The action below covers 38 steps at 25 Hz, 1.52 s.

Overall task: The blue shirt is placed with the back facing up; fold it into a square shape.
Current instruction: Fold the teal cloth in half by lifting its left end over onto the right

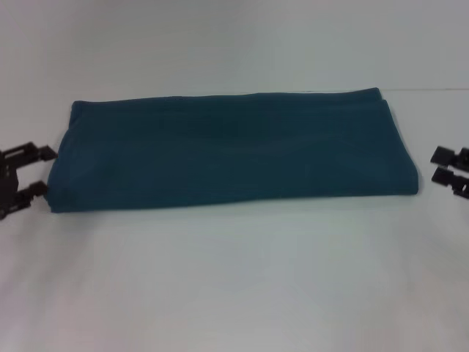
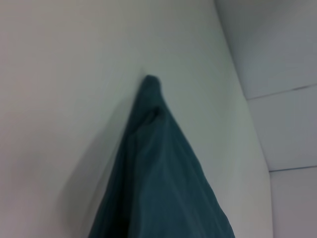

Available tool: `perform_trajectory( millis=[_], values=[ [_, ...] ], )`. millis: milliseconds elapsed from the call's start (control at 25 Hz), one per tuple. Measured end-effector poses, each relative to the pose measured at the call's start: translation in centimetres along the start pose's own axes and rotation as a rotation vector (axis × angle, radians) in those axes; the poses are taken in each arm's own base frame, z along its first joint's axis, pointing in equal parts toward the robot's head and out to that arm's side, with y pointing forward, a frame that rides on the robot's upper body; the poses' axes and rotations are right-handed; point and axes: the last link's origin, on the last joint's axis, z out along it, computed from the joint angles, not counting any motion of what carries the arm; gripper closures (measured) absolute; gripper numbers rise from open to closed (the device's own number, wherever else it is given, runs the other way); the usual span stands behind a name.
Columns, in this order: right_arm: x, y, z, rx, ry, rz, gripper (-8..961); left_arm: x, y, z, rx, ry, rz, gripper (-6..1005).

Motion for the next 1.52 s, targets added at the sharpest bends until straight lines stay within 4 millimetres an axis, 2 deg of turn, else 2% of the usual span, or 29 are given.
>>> perform_trajectory(
  millis=[200,560,920,1280,1520],
  values=[
    [0.4,0.0,0.1,-0.012,0.005,0.004,316,-0.8,-1.1,-0.2,-0.004,0.012,-0.063,292],
    [0.2,0.2,0.7,-0.015,0.008,-0.004,315,-0.7,-2.4,0.4,0.045,0.066,-0.128,292],
    [0.5,0.1,1.0,-0.016,0.008,0.002,316,-0.5,-1.9,1.0,0.003,0.098,-0.139,291],
    [0.9,-0.2,0.9,-0.005,0.006,0.012,316,-0.9,-2.5,2.4,0.045,0.109,-0.135,293],
    [1.2,-0.5,0.9,0.004,0.007,0.021,315,-1.1,-3.1,2.6,0.072,0.111,-0.133,293]
  ],
)
